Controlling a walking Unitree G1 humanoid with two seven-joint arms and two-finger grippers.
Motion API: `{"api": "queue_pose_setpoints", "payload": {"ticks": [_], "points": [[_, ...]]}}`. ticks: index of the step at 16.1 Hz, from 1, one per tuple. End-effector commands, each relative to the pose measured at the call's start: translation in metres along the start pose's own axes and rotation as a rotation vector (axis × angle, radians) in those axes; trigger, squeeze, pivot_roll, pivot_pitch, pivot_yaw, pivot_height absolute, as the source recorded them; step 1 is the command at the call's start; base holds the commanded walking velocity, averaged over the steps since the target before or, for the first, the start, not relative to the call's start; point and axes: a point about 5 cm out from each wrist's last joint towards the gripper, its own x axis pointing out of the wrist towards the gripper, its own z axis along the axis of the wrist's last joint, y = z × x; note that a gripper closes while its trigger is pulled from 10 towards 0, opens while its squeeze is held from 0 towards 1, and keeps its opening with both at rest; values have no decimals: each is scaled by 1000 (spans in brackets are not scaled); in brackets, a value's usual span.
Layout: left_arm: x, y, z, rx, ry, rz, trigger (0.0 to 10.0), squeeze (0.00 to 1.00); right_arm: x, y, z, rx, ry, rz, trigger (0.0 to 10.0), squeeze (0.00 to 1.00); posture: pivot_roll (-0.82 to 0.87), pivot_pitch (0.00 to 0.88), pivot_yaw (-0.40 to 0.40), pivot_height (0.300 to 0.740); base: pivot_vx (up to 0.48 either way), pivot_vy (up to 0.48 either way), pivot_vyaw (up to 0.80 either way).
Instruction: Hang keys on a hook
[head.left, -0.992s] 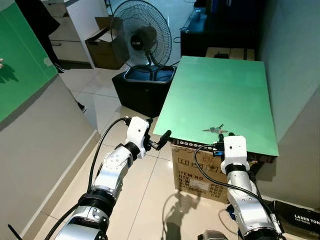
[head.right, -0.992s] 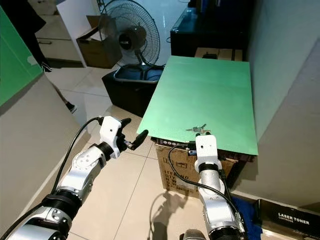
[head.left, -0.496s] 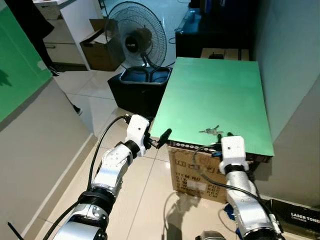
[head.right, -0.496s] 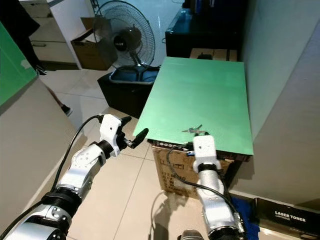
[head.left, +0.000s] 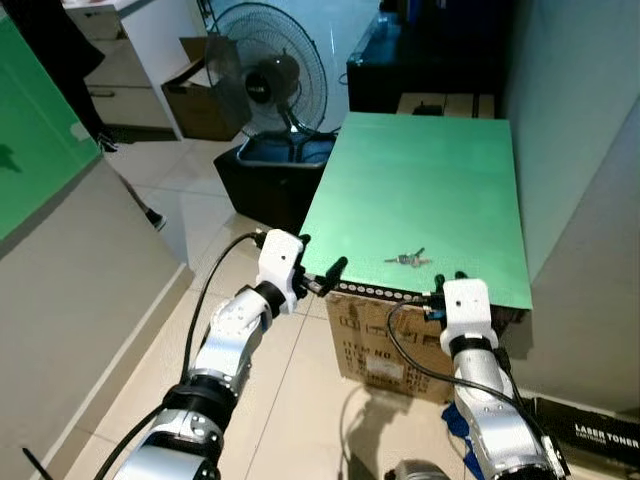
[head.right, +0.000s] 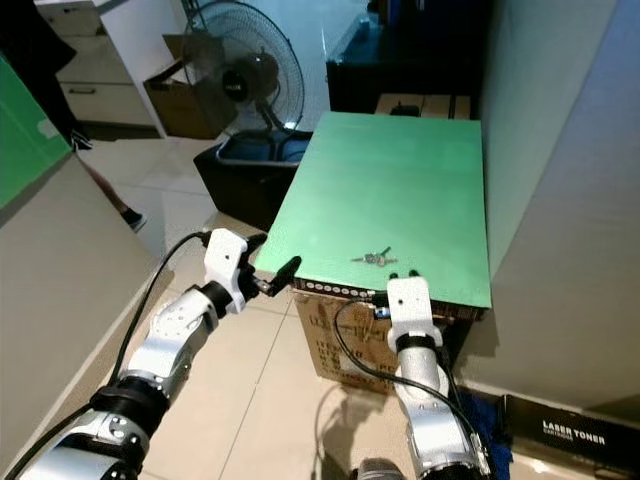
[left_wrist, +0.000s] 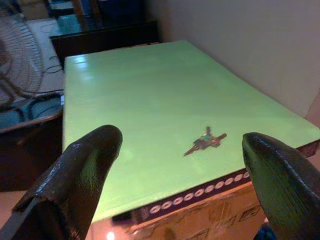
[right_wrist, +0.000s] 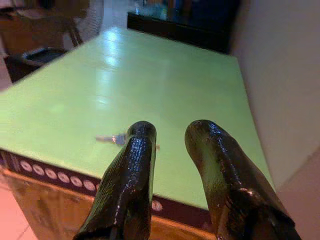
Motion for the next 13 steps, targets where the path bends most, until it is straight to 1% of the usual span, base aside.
{"api": "queue_pose_setpoints", "payload": {"ticks": [1, 2, 3, 4, 5, 6, 7, 9, 10, 11, 13], "points": [[-7, 11, -6, -2, 23, 55, 10000, 0, 4, 8, 6, 5, -20, 28, 10000, 0, -263, 0, 126, 740, 0, 0, 0], [-6, 9, -5, 12, 23, 49, 10000, 0, 5, 8, 10, 2, -32, 33, 10000, 0, -270, 0, 132, 740, 0, 0, 0], [-2, 5, -2, 13, 17, 28, 10000, 0, 6, 6, 14, -3, -48, 35, 10000, 0, -290, 0, 161, 740, 0, 0, 0], [2, 0, 1, 9, 11, 3, 10000, 0, 8, 3, 14, -4, -45, 20, 10000, 0, -300, 0, 178, 740, 0, 0, 0], [6, -4, 2, -10, 7, -11, 10000, 0, 8, -1, 13, 0, -49, 5, 10000, 0, -308, 0, 195, 740, 0, 0, 0], [7, -6, 0, -23, 15, -3, 10000, 0, 10, -3, 12, -4, -44, -6, 10000, 0, -305, 0, 195, 740, 0, 0, 0], [6, -4, 0, -20, 12, 8, 10000, 0, 11, -5, 14, 7, -48, -24, 10000, 0, -280, 0, 183, 740, 0, 0, 0], [2, 10, 1, -27, 18, 80, 10000, 0, 12, -2, 14, 6, -46, -9, 10000, 0, -268, 0, 184, 740, 0, 0, 0], [2, 13, 1, -24, 26, 97, 10000, 0, 12, -2, 14, 7, -44, -9, 10000, 0, -268, 0, 186, 740, 0, 0, 0], [2, 15, 2, 2, 35, 103, 10000, 0, 13, -1, 15, 7, -47, -9, 10000, 0, -268, 0, 196, 740, 0, 0, 0], [4, 12, 5, 3, 23, 77, 10000, 0, 14, 1, 14, 5, -44, -2, 10000, 0, -271, 0, 194, 740, 0, 0, 0]]}}
